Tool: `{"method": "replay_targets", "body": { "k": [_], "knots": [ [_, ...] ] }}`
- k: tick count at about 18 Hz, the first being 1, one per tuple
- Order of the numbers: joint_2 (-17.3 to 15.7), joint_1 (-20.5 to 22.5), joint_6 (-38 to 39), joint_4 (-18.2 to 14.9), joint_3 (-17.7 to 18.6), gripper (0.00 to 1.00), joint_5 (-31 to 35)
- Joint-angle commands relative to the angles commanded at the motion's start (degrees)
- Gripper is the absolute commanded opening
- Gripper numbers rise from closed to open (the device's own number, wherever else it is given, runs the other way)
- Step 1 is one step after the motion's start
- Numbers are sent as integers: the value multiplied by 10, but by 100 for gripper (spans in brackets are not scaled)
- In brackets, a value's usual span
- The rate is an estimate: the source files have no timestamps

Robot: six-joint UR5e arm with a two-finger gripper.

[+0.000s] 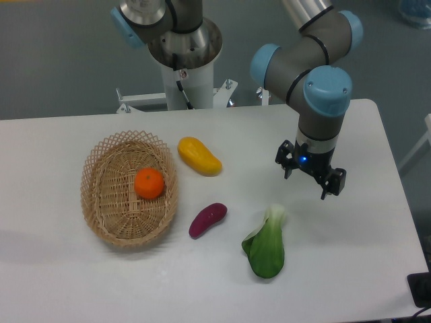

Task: Pick up the orange from the basket
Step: 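Move the gripper over the wicker basket toward the orange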

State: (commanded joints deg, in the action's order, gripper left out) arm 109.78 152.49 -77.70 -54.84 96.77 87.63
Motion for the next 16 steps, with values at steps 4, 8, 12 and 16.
{"method": "replay_targets", "body": {
  "k": [4, 8, 12, 16],
  "knots": [
    [-1, -4, 8, -3, -3, 100, -1],
    [-1, -25, 49, -7, -3, 100, 1],
    [3, -53, 98, -7, -3, 100, 0],
    [2, -76, 144, -8, 0, 100, -5]
  ]
}}
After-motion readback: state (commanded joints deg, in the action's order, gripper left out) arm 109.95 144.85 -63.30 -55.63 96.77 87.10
